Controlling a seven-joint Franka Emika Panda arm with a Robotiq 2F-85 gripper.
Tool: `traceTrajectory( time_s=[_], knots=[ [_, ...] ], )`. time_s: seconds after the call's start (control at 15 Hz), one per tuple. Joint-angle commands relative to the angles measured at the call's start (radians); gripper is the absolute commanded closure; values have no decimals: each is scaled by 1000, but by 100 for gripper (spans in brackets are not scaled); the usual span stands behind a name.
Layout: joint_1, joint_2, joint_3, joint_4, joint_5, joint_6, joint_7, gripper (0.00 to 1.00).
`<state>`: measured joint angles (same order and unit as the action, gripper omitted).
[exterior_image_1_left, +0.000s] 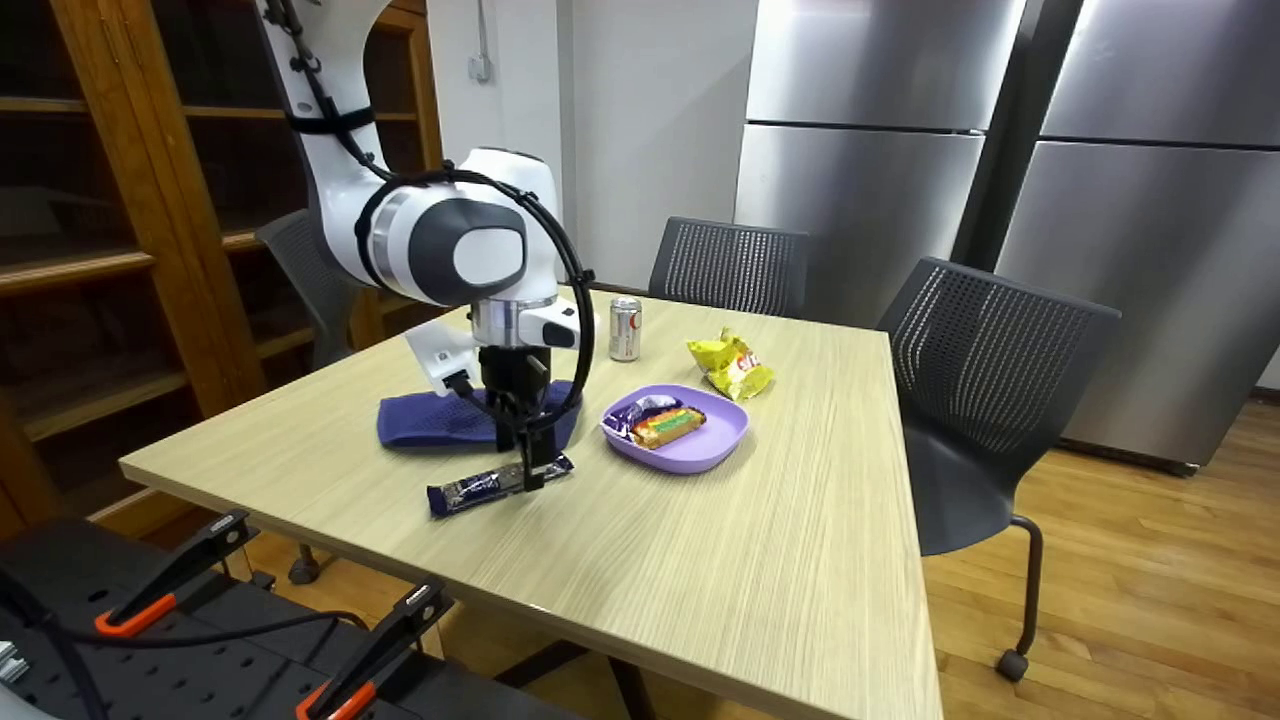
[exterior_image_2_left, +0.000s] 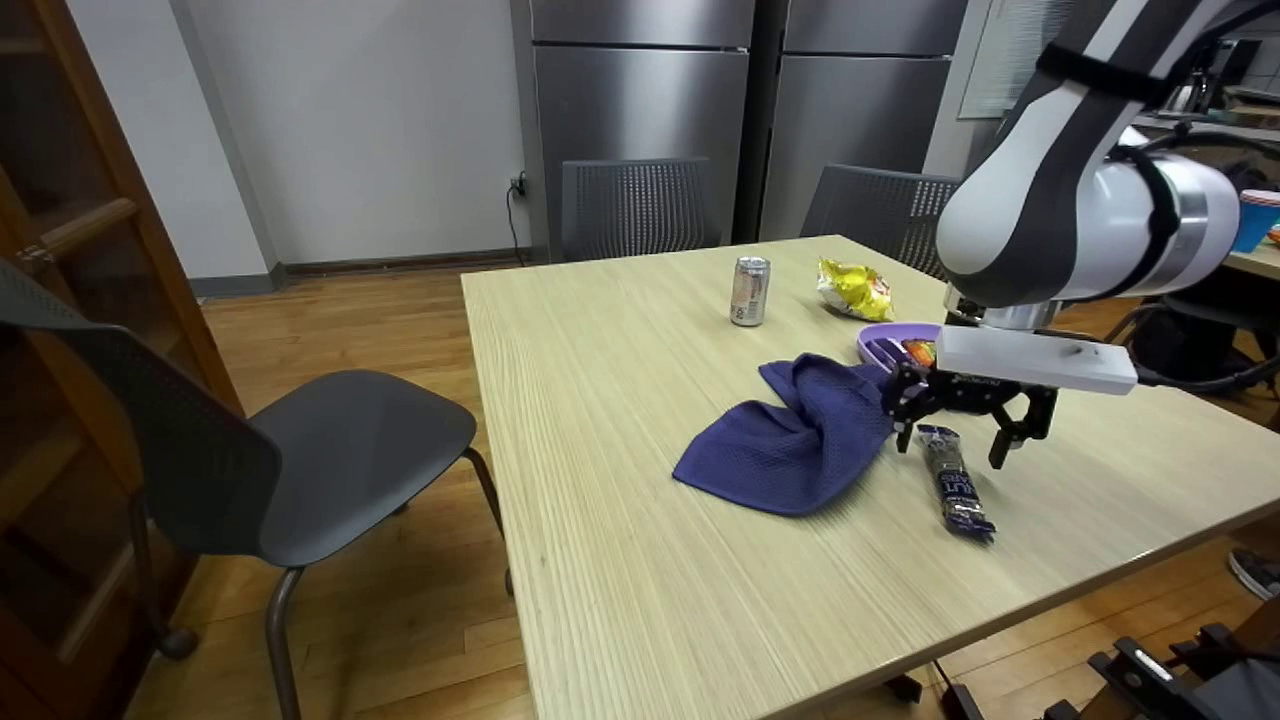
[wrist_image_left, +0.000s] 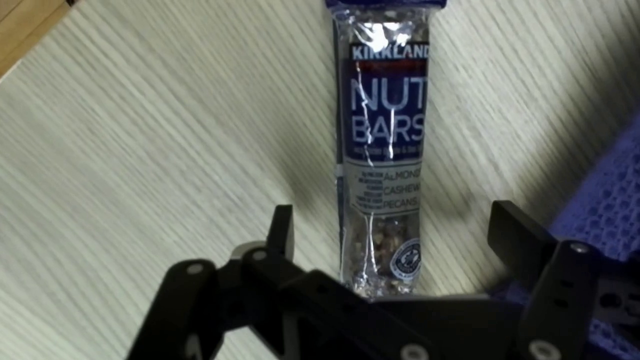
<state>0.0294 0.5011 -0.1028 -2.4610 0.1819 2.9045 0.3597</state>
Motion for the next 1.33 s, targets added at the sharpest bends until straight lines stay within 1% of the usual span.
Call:
traceTrajectory(
  time_s=[0.0,0.07,0.13,0.2,0.73,0.8,1.0,1.27],
  knots=[
    [13,-7,-2,-21,25,31,17,0],
    [13,-6,-2,-22,27,32,16,0],
    [10,-8,1,-24,30,33,13,25],
    [8,-9,2,-25,32,33,12,26],
    [4,-20,4,-44,41,47,5,89],
    [4,-21,4,-45,41,50,5,95],
    [1,-37,-1,-49,38,31,0,93],
    [-2,-60,-14,-54,30,13,-4,93]
  ],
)
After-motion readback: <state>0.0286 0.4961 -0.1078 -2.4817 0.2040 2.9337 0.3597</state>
